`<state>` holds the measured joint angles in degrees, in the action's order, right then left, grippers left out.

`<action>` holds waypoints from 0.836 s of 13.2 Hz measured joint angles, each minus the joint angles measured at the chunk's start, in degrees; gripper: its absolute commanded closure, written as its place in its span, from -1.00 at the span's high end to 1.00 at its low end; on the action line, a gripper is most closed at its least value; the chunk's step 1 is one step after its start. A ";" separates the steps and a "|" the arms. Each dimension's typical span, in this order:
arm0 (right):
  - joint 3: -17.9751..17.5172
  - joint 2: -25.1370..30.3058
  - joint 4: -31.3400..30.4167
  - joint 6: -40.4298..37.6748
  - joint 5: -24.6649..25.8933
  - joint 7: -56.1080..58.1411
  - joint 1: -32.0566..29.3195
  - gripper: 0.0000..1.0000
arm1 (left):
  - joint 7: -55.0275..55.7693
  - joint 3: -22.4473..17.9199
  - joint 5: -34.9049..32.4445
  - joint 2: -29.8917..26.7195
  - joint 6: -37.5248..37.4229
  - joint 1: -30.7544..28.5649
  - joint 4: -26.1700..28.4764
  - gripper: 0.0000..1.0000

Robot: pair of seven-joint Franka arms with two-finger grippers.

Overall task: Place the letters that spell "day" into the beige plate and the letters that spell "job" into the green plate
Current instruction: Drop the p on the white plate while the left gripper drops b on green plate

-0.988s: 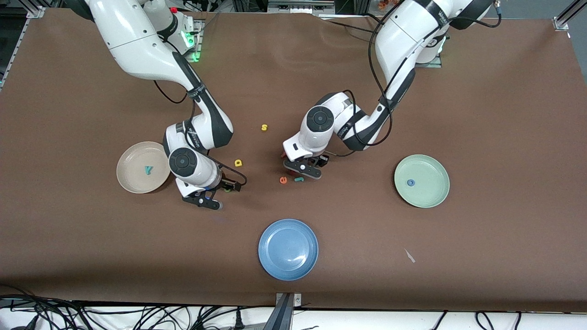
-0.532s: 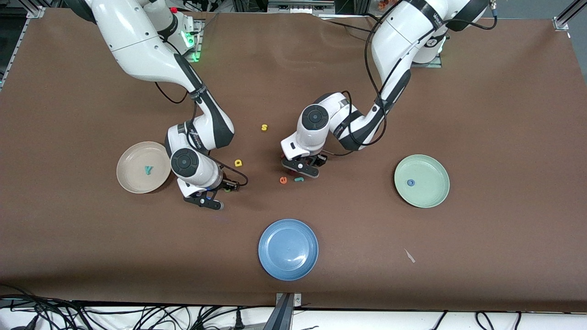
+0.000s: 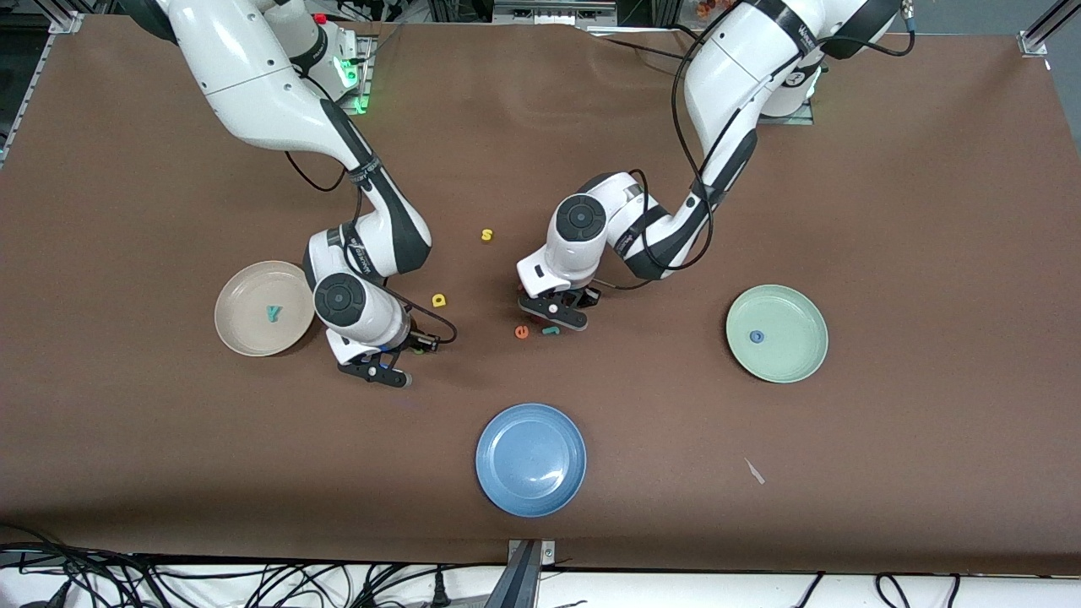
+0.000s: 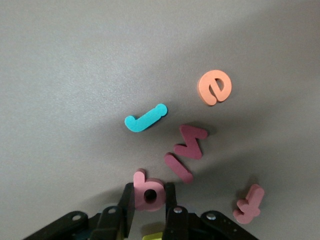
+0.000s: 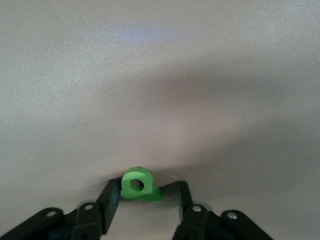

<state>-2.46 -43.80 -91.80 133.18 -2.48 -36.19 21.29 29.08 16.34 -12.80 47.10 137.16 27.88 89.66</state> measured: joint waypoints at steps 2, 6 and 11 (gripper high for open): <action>0.00 0.00 0.05 0.00 0.00 -0.03 0.00 -0.10 | 0.00 -0.56 -0.01 -0.12 -0.83 -0.28 -0.63 -0.80; 0.02 0.00 0.08 -0.03 0.00 -0.06 0.00 -0.25 | -1.59 -1.28 -0.41 -3.19 -9.21 -3.31 -2.11 -0.81; 0.02 0.01 0.20 -0.05 0.00 -0.71 0.00 -0.38 | -17.08 -1.40 -0.51 -8.27 -21.00 -13.69 -2.27 -0.81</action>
<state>-2.44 -43.79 -91.60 133.13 -2.48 -36.90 21.29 12.00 14.95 -13.31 38.83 116.16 14.19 87.40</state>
